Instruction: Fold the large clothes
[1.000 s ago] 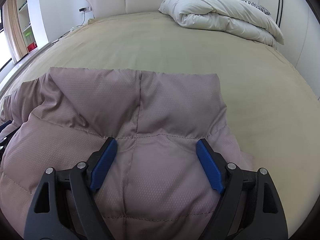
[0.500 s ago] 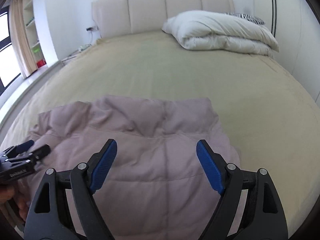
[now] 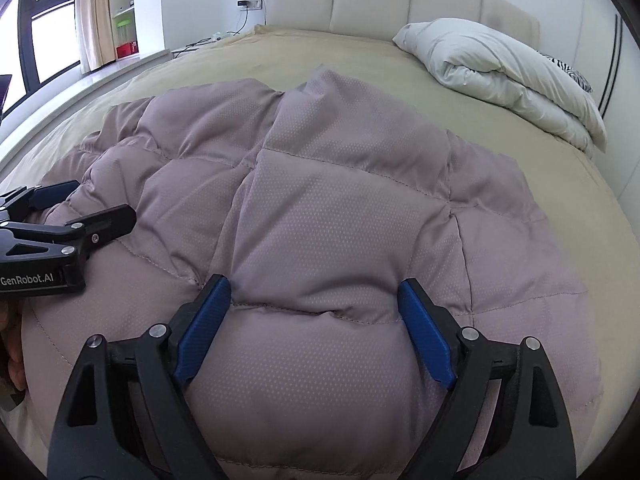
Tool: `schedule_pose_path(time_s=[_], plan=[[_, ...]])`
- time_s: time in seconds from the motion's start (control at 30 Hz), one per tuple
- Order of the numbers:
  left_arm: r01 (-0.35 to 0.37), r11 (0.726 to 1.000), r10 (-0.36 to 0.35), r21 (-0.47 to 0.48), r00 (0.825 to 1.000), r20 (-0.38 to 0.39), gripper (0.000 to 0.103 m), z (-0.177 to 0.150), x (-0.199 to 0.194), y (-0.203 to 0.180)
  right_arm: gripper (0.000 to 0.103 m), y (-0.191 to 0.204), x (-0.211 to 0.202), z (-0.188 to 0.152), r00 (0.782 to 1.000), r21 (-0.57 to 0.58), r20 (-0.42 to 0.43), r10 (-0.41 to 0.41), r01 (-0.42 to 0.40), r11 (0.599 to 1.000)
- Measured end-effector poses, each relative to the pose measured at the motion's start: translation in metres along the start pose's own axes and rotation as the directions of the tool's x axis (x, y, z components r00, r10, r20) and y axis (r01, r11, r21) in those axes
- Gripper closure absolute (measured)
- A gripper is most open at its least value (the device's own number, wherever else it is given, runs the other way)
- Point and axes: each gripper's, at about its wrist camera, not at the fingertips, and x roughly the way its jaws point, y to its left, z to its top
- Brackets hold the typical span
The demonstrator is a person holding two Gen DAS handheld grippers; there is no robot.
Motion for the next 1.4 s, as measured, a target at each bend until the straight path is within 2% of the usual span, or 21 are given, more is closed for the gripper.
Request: schedule_pose_path(time_s=[0.1,0.17,0.2,0.23,0.3,0.33,0.4,0.43,0.5,0.57,0.97,1.1,1.17,1.23,1.27,1.37,1.4], plan=[[0.002,1.0,-0.002,0.002,1.0,-0.023,0.0,0.002,0.002,0.0,0.016,-0.002,0.007,0.001,1.0,-0.007,-0.007,-0.009,0.009,1.0],[0.01,1.0,-0.01,0.0,0.999,-0.045,0.0,0.008,-0.005,0.001,0.017,-0.006,0.007,0.016,0.997,0.0,-0.077,0.018,-0.018,1.0],[0.016,1.0,-0.016,-0.014,0.999,-0.044,0.006,0.011,-0.014,0.002,0.019,-0.013,-0.001,0.027,0.995,0.008,-0.099,0.019,-0.019,1.0],[0.017,0.999,-0.018,-0.027,0.999,-0.029,0.011,0.014,-0.023,0.004,0.02,-0.017,-0.012,0.04,0.998,0.018,-0.069,0.011,-0.01,1.0],[-0.017,0.999,0.017,-0.032,1.0,0.02,0.012,0.021,-0.035,0.004,0.02,-0.023,-0.029,0.068,0.999,0.03,0.043,-0.026,0.024,0.999],[-0.035,0.999,0.035,-0.024,0.999,0.039,0.012,0.025,-0.037,0.003,0.02,-0.025,-0.026,0.083,0.998,0.041,0.054,-0.032,0.029,0.999],[-0.068,0.997,0.068,0.028,0.997,0.032,0.012,0.034,-0.025,-0.004,0.02,-0.027,-0.003,0.107,1.0,0.072,0.001,0.026,-0.026,0.997],[-0.08,0.995,0.08,0.052,0.997,0.009,0.011,0.037,-0.013,-0.005,0.02,-0.027,0.011,0.114,0.999,0.079,-0.021,0.03,-0.028,0.996],[-0.076,0.996,0.078,0.053,0.997,-0.03,0.009,0.038,0.008,-0.002,0.02,-0.025,0.043,0.119,0.996,0.066,-0.086,-0.013,0.018,0.998],[-0.049,0.999,0.05,0.012,0.997,-0.05,0.008,0.038,0.019,0.005,0.017,-0.021,0.079,0.109,0.983,0.03,-0.181,-0.023,0.029,0.999],[-0.058,0.998,0.06,0.029,0.995,-0.076,0.006,0.031,0.035,-0.001,0.017,-0.021,0.1,0.094,0.988,0.021,-0.147,-0.042,0.045,0.999],[-0.045,0.999,0.046,0.021,0.996,-0.074,0.005,0.031,0.036,0.002,0.017,-0.025,0.072,0.09,0.986,0.061,-0.163,-0.03,0.041,0.997],[-0.043,0.999,0.044,0.02,0.996,-0.072,0.005,0.031,0.036,0.002,0.017,-0.026,0.033,0.083,0.995,0.091,-0.098,-0.021,0.03,0.995],[-0.045,0.999,0.046,0.022,0.997,-0.069,0.005,0.03,0.036,0.002,0.017,-0.021,-0.003,0.069,0.999,0.067,-0.021,-0.027,0.028,0.997],[-0.047,0.999,0.048,0.023,0.996,-0.069,0.005,0.03,0.036,0.002,0.017,-0.016,-0.013,0.059,1.0,0.045,-0.011,-0.025,0.026,0.999],[-0.048,0.998,0.05,0.026,0.996,-0.07,0.005,0.03,0.036,0.001,0.017,-0.002,-0.003,0.024,0.997,-0.037,-0.068,-0.029,0.026,0.999],[-0.053,0.998,0.055,0.031,0.996,-0.07,0.005,0.03,0.035,0.0,0.017,0.001,-0.003,0.013,0.999,-0.048,-0.021,-0.038,0.037,0.998]])
